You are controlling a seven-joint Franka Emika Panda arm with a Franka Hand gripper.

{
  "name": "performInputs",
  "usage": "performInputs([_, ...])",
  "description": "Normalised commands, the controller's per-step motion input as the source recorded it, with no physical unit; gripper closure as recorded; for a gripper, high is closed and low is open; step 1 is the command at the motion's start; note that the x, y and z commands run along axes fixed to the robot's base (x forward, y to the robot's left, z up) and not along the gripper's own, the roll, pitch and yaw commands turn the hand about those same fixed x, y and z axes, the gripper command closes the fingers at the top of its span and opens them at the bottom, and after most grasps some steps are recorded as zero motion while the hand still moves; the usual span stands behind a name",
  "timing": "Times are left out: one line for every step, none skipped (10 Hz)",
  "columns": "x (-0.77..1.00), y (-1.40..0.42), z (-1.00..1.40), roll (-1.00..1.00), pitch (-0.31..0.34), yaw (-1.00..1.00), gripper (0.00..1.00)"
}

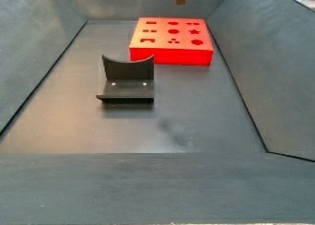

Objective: Pick up the oval object. Move up. Move to above the board. Insert the oval object.
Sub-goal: Insert the oval object.

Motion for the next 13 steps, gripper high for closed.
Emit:
performInputs([0.49, -0.21, -0.08, -0.13, -0.066, -0.47, 1.00])
performInputs([0.04, -0.23, -0.04, 0.00, -0.007, 0.11, 1.00])
performInputs([0.00, -0.25, -0.23, 0.00, -0.061, -0.91, 1.00])
performInputs([0.00, -0.16, -0.21, -0.01, -0.004, -0.97, 1.00])
performInputs([0.00, -0.14, -0.21, -0.01, 0.000, -0.99, 1.00])
performInputs([0.00, -0.14, -0.21, 0.00, 0.000, -0.99, 1.00])
performInputs([0.00, -0.14, -0.21, -0.01, 0.000, -0.99, 1.00])
performInputs([0.00, -0.14, -0.21, -0.01, 0.000, -0.98, 1.00])
performInputs([0.00, -0.15, -0.20, -0.01, 0.000, -0.97, 1.00])
performInputs([0.24, -0.17, -0.21, -0.02, 0.000, -0.79, 1.00])
performInputs([0.43, -0.20, -0.28, 0.00, 0.000, -0.60, 1.00])
performInputs([0.49, -0.24, -0.33, 0.00, 0.000, -0.54, 1.00])
performInputs([0.55, -0.31, -0.34, 0.00, 0.000, -0.45, 1.00])
